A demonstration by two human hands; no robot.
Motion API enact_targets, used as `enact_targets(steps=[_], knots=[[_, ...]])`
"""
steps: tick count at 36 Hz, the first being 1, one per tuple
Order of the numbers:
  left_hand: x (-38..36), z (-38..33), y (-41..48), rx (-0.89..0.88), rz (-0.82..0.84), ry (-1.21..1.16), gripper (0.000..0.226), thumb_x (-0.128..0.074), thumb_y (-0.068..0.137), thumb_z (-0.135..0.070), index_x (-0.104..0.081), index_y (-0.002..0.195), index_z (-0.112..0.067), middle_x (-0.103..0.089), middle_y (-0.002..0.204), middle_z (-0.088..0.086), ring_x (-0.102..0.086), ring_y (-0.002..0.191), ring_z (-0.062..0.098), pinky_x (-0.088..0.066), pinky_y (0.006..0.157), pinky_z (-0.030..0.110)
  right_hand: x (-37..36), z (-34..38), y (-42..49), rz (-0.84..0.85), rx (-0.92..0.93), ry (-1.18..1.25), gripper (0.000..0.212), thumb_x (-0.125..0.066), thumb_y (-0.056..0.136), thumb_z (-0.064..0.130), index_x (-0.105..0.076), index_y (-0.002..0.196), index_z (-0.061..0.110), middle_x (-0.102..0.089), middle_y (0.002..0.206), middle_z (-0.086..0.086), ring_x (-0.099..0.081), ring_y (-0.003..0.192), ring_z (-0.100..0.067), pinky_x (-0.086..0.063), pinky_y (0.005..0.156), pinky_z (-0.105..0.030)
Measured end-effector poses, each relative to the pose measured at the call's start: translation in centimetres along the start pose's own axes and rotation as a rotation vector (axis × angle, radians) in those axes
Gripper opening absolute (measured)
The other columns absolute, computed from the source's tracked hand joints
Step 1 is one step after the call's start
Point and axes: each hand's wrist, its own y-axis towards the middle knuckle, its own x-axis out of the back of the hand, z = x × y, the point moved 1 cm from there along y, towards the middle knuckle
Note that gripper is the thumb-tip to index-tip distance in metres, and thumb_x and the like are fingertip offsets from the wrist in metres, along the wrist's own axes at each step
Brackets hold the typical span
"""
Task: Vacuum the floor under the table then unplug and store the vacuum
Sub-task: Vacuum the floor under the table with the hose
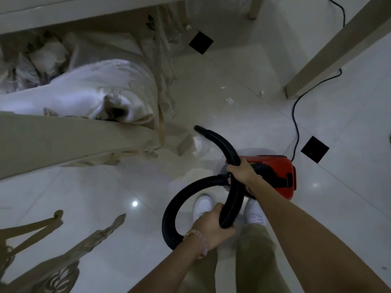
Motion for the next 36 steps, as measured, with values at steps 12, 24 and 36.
enact_targets(steps=[12,24,36], knots=[[-1.6,-2.6,0.9,0.063,-0.112,0.052,0.035,-0.055,0.082,-0.038,-0.047,0.109,-0.016,-0.064,0.095,0.008,-0.062,0.087,0.024,-0.053,0.078,0.037,2.1,0.9,0.5,-0.074,0.045,-0.040,0.038,-0.053,0.093,0.010,-0.043,0.129,0.002,-0.059,0.105,-0.022,-0.057,0.083,-0.028,-0.052,0.085,-0.044],[-3.5,-4.4,3.3,0.026,-0.129,0.125,0.035,-0.058,0.080,-0.033,-0.047,0.109,-0.017,-0.067,0.093,0.007,-0.064,0.087,0.026,-0.050,0.069,0.030,6.2,0.4,1.0,-0.121,0.030,0.022,0.035,-0.054,0.093,0.012,-0.042,0.127,0.012,-0.053,0.105,-0.015,-0.054,0.088,-0.028,-0.050,0.082,-0.039],[-4.3,-3.4,3.6,0.061,-0.140,0.090,0.026,-0.048,0.068,-0.046,-0.036,0.087,-0.035,-0.051,0.066,-0.009,-0.058,0.068,0.015,-0.047,0.059,0.028,5.3,1.3,1.2,0.068,0.030,-0.021,0.019,-0.054,0.092,0.008,-0.048,0.109,0.011,-0.056,0.089,-0.014,-0.055,0.065,-0.018,-0.049,0.060,-0.028]])
